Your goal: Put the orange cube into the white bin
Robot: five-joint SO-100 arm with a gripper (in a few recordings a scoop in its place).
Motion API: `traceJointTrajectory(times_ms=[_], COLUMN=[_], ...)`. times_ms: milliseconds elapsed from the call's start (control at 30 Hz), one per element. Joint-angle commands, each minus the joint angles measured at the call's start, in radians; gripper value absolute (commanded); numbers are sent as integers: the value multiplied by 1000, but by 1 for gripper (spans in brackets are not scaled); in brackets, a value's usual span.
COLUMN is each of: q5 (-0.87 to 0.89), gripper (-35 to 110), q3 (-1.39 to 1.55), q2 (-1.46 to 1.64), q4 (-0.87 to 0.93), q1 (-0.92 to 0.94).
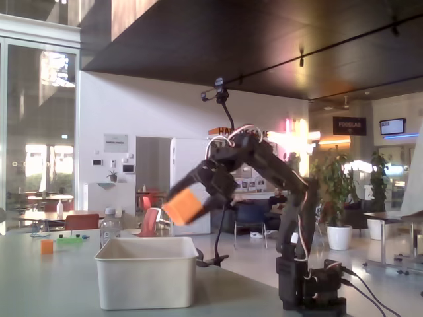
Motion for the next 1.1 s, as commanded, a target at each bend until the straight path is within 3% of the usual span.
traceJointTrajectory(times_ms=[0, 300, 467, 900, 1067], q5=[-2, -3, -3, -21, -84], gripper=[27, 27, 27, 28, 40], q3=[-35, -35, -31, -46, -38], q2=[43, 26, -23, -250, -250], q4=[-15, -118, -143, -146, -144], q1=[184, 615, 762, 815, 807])
